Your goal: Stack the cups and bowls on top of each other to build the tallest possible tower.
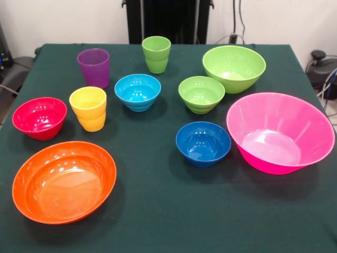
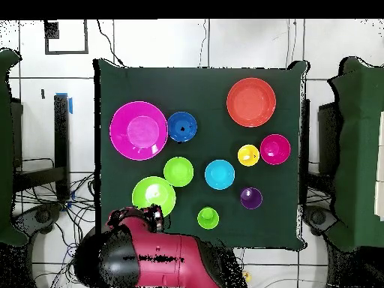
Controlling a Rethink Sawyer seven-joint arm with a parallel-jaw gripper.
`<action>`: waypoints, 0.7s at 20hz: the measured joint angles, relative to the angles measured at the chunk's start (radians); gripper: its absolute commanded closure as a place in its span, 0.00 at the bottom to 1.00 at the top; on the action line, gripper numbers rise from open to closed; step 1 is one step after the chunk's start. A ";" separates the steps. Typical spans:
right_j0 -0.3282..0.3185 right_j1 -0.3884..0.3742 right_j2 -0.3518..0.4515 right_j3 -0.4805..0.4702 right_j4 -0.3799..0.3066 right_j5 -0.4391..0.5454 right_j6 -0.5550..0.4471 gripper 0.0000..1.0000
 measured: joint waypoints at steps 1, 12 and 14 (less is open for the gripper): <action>-0.008 -0.005 0.000 -0.003 0.001 0.007 0.000 0.00; -0.095 -0.021 0.000 -0.057 0.009 0.132 0.000 0.00; -0.118 -0.021 0.000 -0.066 0.008 0.147 0.000 0.00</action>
